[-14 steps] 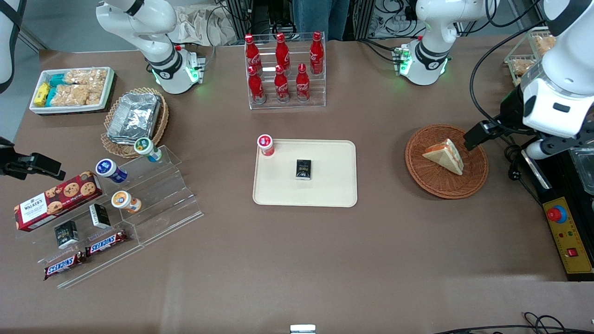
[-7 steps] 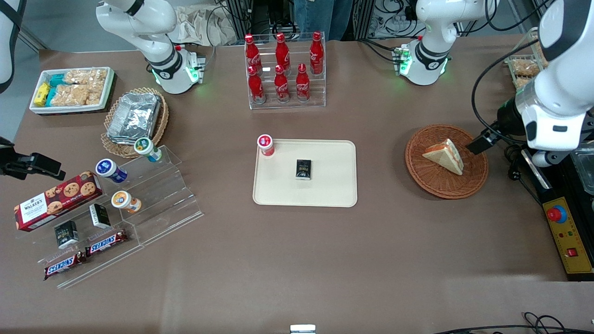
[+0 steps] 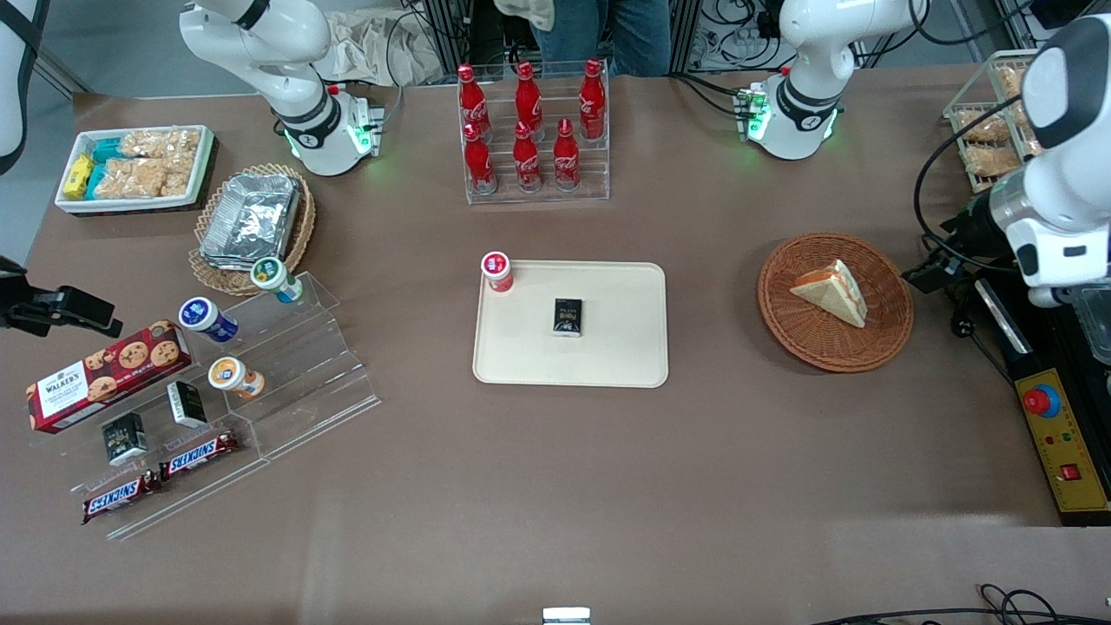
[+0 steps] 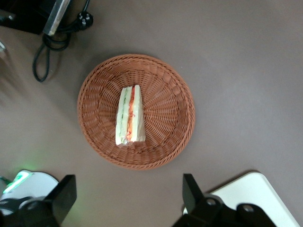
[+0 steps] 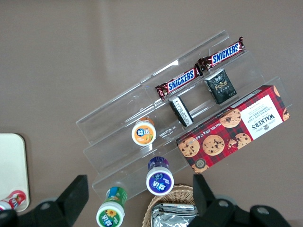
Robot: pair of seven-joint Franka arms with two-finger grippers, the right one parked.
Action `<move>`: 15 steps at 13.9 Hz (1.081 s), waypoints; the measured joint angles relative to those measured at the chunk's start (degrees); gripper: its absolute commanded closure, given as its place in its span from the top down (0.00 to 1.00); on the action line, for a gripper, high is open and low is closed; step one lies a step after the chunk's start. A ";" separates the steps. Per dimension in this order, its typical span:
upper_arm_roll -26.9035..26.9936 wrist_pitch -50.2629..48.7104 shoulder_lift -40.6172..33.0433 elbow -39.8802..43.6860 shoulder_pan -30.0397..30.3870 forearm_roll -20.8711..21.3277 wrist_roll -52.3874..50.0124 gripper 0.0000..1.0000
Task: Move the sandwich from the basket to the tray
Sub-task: 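Move the left gripper over the wrapped sandwich in the wicker basket, then lower the left gripper onto the sandwich and close on it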
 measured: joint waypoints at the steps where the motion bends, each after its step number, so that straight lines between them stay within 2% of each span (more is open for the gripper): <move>1: 0.05 3.43 -2.13 -4.97 0.30 -0.37 -0.98 0.99; 4: 0.10 10.06 -4.10 -14.07 0.53 -0.77 -3.21 0.96; 15: 0.10 32.76 2.10 -30.47 0.77 -1.20 -3.88 0.99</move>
